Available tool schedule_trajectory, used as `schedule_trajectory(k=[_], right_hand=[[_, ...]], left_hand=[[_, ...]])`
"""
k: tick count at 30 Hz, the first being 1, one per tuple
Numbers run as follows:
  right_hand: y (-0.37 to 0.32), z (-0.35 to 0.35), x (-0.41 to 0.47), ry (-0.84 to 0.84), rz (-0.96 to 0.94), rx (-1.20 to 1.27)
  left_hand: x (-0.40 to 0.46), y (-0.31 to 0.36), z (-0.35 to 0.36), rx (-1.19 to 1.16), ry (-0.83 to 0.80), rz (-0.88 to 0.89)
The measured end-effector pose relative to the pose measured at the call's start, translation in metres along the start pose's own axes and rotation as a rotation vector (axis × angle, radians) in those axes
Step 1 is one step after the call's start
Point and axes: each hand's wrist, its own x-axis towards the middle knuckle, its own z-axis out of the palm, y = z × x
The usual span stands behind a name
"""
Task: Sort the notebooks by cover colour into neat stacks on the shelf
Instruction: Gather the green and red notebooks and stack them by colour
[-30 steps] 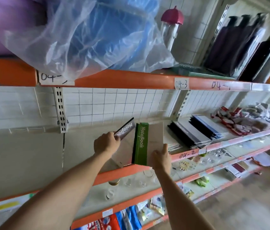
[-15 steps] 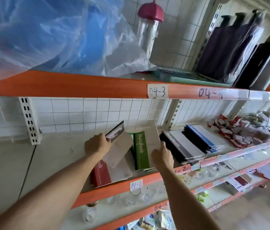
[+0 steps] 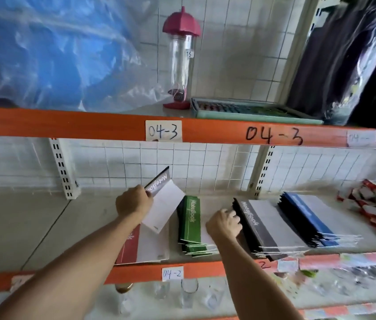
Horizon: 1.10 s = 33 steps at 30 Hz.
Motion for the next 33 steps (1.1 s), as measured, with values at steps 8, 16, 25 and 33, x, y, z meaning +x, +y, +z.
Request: schedule_trajectory(k=[8, 16, 25, 33], right_hand=[[-0.007, -0.014, 0.004, -0.268, -0.010, 1.090], [0.056, -0.042, 0.040, -0.080, 0.097, 1.085], [0.174, -0.084, 0.069, 0.049, 0.068, 0.745], [0.199, -0.064, 0.074, 0.163, 0.034, 0.328]], left_hand=[[-0.038, 0.086, -0.004, -0.235, -0.097, -0.093], [-0.067, 0.172, 0.010, -0.228, -0.162, 0.018], [-0.101, 0.264, 0.025, -0.183, -0.337, 0.372], [-0.098, 0.256, 0.045, -0.163, -0.327, 0.635]])
